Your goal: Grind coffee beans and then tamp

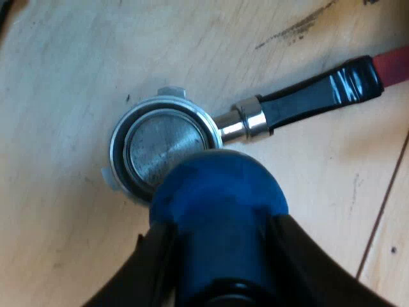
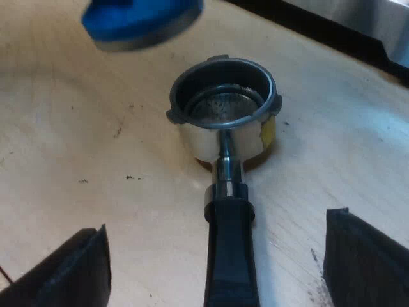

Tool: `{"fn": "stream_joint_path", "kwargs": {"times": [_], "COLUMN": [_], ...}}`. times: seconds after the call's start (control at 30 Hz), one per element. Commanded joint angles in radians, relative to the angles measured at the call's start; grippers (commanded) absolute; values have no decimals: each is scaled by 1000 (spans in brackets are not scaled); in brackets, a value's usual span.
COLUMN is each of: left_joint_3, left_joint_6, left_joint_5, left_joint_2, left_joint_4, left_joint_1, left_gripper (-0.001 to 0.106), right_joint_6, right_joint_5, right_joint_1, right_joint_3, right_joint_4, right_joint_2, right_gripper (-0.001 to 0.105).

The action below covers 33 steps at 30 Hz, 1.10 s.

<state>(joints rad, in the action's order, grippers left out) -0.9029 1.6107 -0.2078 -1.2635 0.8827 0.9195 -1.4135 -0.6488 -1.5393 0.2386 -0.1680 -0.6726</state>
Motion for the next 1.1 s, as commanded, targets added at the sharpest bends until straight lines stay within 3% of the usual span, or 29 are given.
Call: {"fn": "stream_joint_path", "kwargs": {"times": [0.03,0.43,0.7,1.1], "left_joint_3": [-9,-9,-9,-9], "left_joint_6": [-9,-9,-16,-16], "left_joint_5": [8,3,55,34], "left_joint_2": [-5,-111,-156,-170], "left_joint_4": [-35,-72,-95,-132], "left_joint_1": [3,3,3,3], "left_gripper": [0,0,0,0], "right_joint_6": [-4,-4,-4,-4], "right_joint_5": [-1,-1,-1,-1], "right_joint_1": [-1,-1,-1,-1], "right_joint_3": [-1,-1,-1,-1], "right_joint_4": [7,7,7,7], "right_joint_2": [3,3,3,3], "right_gripper": [70,70,70,70]}}
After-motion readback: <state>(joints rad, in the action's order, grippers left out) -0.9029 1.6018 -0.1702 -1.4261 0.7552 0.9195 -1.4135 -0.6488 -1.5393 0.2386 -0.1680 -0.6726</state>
